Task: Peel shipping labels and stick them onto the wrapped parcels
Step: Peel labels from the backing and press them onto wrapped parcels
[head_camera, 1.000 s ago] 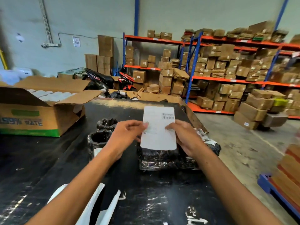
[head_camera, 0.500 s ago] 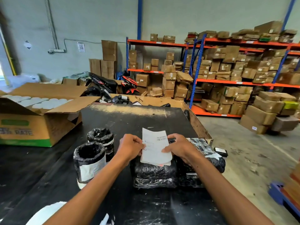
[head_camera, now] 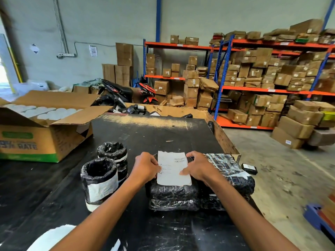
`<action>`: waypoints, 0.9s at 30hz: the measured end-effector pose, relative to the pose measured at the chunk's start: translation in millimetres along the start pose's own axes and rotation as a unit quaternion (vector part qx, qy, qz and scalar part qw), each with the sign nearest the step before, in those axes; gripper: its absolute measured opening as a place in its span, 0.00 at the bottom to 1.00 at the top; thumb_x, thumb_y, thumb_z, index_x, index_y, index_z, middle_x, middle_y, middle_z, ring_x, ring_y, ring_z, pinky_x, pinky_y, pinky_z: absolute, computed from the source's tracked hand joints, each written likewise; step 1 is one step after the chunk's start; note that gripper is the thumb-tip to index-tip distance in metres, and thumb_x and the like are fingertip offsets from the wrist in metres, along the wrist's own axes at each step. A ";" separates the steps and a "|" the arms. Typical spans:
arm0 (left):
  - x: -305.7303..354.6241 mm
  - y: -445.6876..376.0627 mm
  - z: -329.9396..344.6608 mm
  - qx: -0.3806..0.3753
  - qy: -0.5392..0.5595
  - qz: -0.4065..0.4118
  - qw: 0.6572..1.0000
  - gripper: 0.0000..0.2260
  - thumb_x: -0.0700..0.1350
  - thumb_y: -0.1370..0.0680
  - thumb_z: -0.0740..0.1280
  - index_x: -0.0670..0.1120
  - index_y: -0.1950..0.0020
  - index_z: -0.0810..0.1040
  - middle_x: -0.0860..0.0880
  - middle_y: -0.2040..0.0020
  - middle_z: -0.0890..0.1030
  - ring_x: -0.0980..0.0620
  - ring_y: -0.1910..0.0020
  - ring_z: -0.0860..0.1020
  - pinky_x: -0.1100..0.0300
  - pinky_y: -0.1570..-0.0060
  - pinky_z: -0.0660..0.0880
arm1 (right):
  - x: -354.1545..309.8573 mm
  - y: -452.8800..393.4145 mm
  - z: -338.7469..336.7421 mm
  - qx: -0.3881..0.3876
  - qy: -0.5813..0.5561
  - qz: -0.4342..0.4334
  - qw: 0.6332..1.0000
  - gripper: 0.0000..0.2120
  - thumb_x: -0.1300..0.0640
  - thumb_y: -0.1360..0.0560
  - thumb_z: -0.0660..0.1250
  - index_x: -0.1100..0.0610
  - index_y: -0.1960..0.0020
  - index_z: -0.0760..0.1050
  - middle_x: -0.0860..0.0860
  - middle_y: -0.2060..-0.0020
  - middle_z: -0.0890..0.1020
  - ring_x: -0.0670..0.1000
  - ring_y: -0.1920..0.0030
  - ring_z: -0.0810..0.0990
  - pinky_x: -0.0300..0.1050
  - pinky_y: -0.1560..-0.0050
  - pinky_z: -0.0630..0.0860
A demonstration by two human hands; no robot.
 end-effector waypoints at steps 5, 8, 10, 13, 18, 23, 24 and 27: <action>10.9 4.5 -12.1 0.013 -0.221 0.040 0.974 0.15 0.51 0.28 0.72 0.40 0.50 0.78 0.42 0.52 0.82 0.40 0.52 0.80 0.53 0.60 0.74 | -14.0 8.8 -3.5 0.028 0.210 -0.058 0.976 0.30 0.57 0.31 0.74 0.57 0.32 0.68 0.56 0.40 0.75 0.56 0.41 0.75 0.48 0.44 0.73; 2.7 8.4 -12.8 -0.054 -0.229 0.033 0.971 0.28 0.62 0.30 0.70 0.46 0.36 0.75 0.44 0.40 0.80 0.42 0.42 0.78 0.53 0.49 0.76 | -25.1 11.6 9.2 -0.018 0.306 -0.159 0.938 0.25 0.53 0.23 0.63 0.55 0.27 0.63 0.55 0.28 0.66 0.55 0.28 0.63 0.51 0.29 0.62; -5.6 19.1 -2.9 -0.146 -0.172 0.001 0.974 0.36 0.63 0.29 0.69 0.46 0.28 0.67 0.44 0.31 0.73 0.45 0.33 0.73 0.55 0.38 0.70 | -23.1 8.7 29.5 -0.106 0.331 -0.197 0.917 0.24 0.53 0.18 0.53 0.54 0.23 0.55 0.53 0.23 0.56 0.53 0.23 0.52 0.49 0.24 0.50; -10.5 33.0 5.7 -0.181 -0.105 -0.006 0.978 0.39 0.60 0.28 0.69 0.47 0.23 0.57 0.46 0.25 0.66 0.48 0.28 0.66 0.60 0.33 0.64 | -17.1 -8.9 51.7 -0.157 0.354 -0.200 0.900 0.24 0.50 0.17 0.47 0.51 0.22 0.48 0.51 0.22 0.46 0.51 0.22 0.42 0.48 0.23 0.40; -16.8 35.3 5.6 -0.171 -0.051 -0.010 0.984 0.40 0.62 0.28 0.68 0.50 0.22 0.54 0.46 0.24 0.64 0.48 0.26 0.64 0.59 0.33 0.63 | -31.7 -39.2 67.2 -0.125 0.346 -0.216 0.904 0.26 0.43 0.19 0.46 0.47 0.22 0.49 0.49 0.22 0.48 0.51 0.22 0.45 0.52 0.23 0.41; -16.1 35.4 6.1 -0.160 0.000 -0.024 0.987 0.39 0.58 0.28 0.70 0.50 0.22 0.56 0.48 0.26 0.67 0.52 0.35 0.72 0.68 0.52 0.71 | -12.2 -48.0 49.7 -0.046 0.359 -0.103 0.926 0.34 0.36 0.21 0.43 0.52 0.22 0.43 0.57 0.22 0.44 0.58 0.22 0.43 0.56 0.24 0.41; -18.5 34.7 7.3 -0.157 0.008 -0.024 0.987 0.39 0.57 0.28 0.70 0.50 0.22 0.56 0.49 0.26 0.68 0.53 0.39 0.73 0.73 0.58 0.72 | -7.8 -43.6 46.2 -0.036 0.357 -0.083 0.930 0.34 0.36 0.21 0.43 0.53 0.22 0.43 0.59 0.22 0.42 0.60 0.23 0.42 0.56 0.24 0.41; -24.0 38.3 11.3 -0.148 0.070 -0.038 0.986 0.38 0.54 0.27 0.71 0.51 0.23 0.56 0.51 0.30 0.71 0.54 0.44 0.75 0.74 0.68 0.76 | 4.6 -16.4 41.4 -0.041 0.305 -0.050 0.950 0.33 0.38 0.21 0.45 0.53 0.22 0.43 0.61 0.23 0.38 0.61 0.23 0.38 0.56 0.24 0.42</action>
Point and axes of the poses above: each hand's wrist, its own y-axis away from the middle knuckle, its own z-axis out of the palm, x = y × z, the point moved 6 cm from there along -y, towards the middle knuckle
